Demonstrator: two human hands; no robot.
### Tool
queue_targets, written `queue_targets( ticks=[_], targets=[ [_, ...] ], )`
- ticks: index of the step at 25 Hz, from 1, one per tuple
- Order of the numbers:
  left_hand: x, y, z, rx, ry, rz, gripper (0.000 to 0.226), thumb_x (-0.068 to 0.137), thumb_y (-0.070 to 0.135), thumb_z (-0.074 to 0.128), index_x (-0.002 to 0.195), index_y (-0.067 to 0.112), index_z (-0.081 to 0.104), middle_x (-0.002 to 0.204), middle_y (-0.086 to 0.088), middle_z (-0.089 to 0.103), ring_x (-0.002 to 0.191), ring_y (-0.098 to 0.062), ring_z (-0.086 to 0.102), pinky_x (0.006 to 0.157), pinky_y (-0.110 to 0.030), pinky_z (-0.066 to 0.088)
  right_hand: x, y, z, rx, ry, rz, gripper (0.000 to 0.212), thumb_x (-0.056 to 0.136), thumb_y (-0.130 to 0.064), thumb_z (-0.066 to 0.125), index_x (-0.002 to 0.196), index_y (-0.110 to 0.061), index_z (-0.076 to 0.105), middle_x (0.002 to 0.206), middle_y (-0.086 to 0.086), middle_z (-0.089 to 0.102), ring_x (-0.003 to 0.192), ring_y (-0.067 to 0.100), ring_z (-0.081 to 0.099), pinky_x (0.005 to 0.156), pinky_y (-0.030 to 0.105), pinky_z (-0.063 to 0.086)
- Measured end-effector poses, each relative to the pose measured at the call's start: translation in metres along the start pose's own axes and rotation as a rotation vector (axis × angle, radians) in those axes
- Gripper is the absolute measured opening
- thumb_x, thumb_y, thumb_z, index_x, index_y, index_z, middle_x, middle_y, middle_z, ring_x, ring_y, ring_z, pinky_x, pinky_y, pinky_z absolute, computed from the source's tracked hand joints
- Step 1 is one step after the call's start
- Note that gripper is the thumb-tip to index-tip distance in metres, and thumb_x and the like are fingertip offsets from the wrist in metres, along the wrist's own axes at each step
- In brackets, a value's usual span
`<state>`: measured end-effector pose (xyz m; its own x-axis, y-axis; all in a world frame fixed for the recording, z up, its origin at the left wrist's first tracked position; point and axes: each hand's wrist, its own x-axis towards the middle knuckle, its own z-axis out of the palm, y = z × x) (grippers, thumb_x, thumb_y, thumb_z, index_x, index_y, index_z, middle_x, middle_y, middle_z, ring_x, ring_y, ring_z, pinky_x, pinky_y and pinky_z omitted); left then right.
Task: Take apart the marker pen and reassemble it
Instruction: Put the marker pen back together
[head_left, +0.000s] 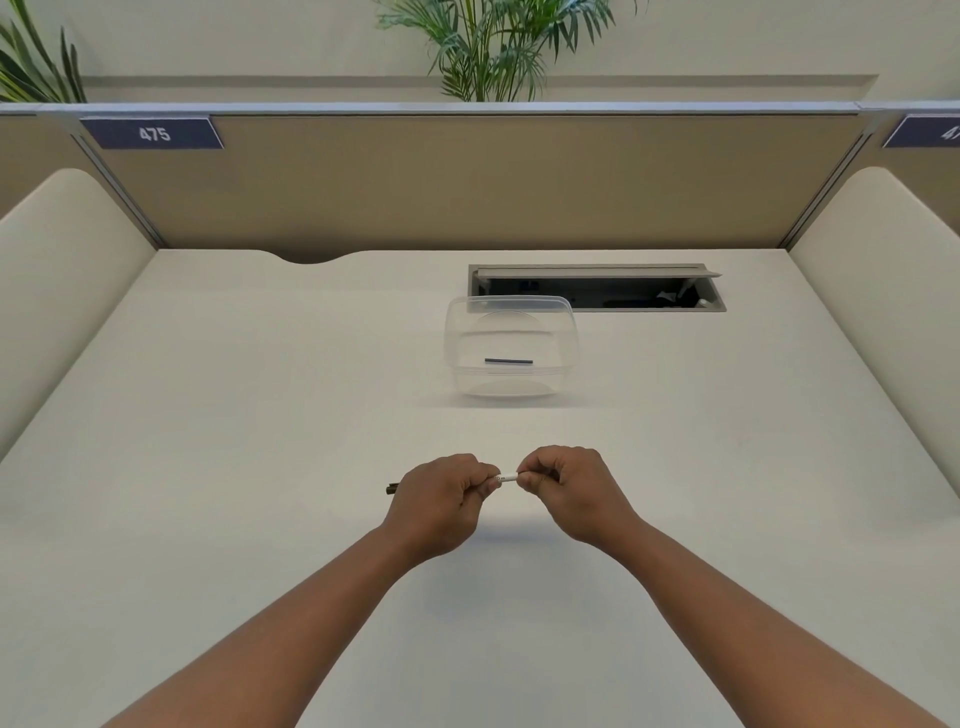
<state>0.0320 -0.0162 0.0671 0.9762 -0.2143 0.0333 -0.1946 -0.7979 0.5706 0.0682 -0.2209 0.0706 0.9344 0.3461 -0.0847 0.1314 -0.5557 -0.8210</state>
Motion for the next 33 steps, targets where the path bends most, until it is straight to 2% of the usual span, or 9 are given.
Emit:
queue_targets(
  ticks=[3,7,11,15,18,20,24,29,33],
  targets=[
    [0.002,-0.001,-0.001,-0.030,-0.045,-0.031,0.024,0.102,0.034,0.050,0.078,0.031,0.053,0.068,0.007,0.050,0.069,-0.014,0.049,0.057,-0.030,0.039,-0.001,0.002,0.000,0.035,0.015,-0.007,0.011,0.091,-0.013,0.069,0.084,-0.019,0.074,0.063,-0.012,0.061,0.059,0.004,0.048,0.056,0.015,0.037],
    [0.008,-0.004,-0.006,-0.089,-0.105,-0.095,0.018,0.101,0.038,0.050,0.091,0.031,0.064,0.076,0.010,0.060,0.071,-0.006,0.051,0.057,-0.028,0.038,-0.003,0.003,0.000,0.008,0.073,-0.098,0.010,0.090,-0.010,0.070,0.091,-0.019,0.075,0.074,-0.016,0.067,0.073,0.003,0.059,0.065,0.011,0.042],
    [0.013,-0.008,-0.008,-0.263,-0.209,-0.184,0.021,0.100,0.035,0.055,0.089,0.032,0.072,0.062,0.017,0.055,0.060,-0.009,0.044,0.061,-0.031,0.039,-0.003,0.005,-0.004,-0.158,0.080,-0.238,0.009,0.091,-0.012,0.068,0.096,-0.016,0.075,0.078,-0.007,0.069,0.072,0.011,0.054,0.067,0.024,0.044],
    [0.015,-0.007,-0.010,-0.331,-0.242,-0.168,0.024,0.101,0.030,0.057,0.083,0.031,0.073,0.056,0.019,0.051,0.055,-0.007,0.037,0.059,-0.029,0.035,-0.004,0.004,-0.005,-0.227,0.089,-0.278,0.008,0.091,-0.011,0.068,0.092,-0.014,0.075,0.077,-0.003,0.069,0.073,0.019,0.054,0.067,0.030,0.044],
    [0.016,-0.004,-0.007,-0.282,-0.199,-0.191,0.026,0.099,0.033,0.058,0.076,0.039,0.069,0.061,0.011,0.052,0.057,-0.013,0.040,0.060,-0.031,0.037,-0.003,0.000,-0.003,-0.170,0.081,-0.198,0.010,0.090,-0.008,0.068,0.086,-0.015,0.073,0.071,-0.005,0.067,0.067,0.015,0.053,0.064,0.031,0.045],
    [0.016,-0.002,-0.004,-0.209,-0.160,-0.177,0.023,0.098,0.035,0.057,0.079,0.037,0.069,0.062,0.009,0.055,0.059,-0.013,0.045,0.059,-0.030,0.037,-0.001,-0.002,-0.003,-0.103,0.063,-0.093,0.012,0.090,-0.009,0.069,0.082,-0.017,0.073,0.063,-0.011,0.062,0.060,0.007,0.050,0.058,0.023,0.041],
    [0.014,0.002,0.000,0.033,-0.013,0.007,0.020,0.096,0.033,0.051,0.085,0.029,0.067,0.063,0.009,0.052,0.064,-0.013,0.048,0.052,-0.025,0.032,0.005,-0.008,-0.009,-0.004,-0.033,0.123,0.020,0.088,-0.012,0.071,0.071,-0.022,0.072,0.056,-0.022,0.063,0.054,-0.001,0.050,0.053,0.012,0.036],
    [0.011,0.006,0.006,0.180,0.144,0.207,0.017,0.091,0.024,0.057,0.083,0.023,0.073,0.063,0.004,0.057,0.055,-0.021,0.050,0.045,-0.029,0.038,0.009,-0.008,-0.020,0.318,-0.171,0.400,0.011,0.089,-0.010,0.069,0.081,-0.004,0.074,0.068,0.001,0.075,0.060,0.013,0.056,0.061,0.025,0.048],
    [0.014,0.005,0.006,0.152,0.108,0.200,0.016,0.096,0.024,0.059,0.093,0.023,0.074,0.070,0.004,0.062,0.063,-0.022,0.054,0.050,-0.032,0.044,0.006,-0.002,-0.019,0.356,-0.166,0.369,0.010,0.093,-0.010,0.067,0.086,-0.005,0.073,0.074,0.002,0.075,0.062,0.011,0.059,0.063,0.025,0.050]
  ],
)
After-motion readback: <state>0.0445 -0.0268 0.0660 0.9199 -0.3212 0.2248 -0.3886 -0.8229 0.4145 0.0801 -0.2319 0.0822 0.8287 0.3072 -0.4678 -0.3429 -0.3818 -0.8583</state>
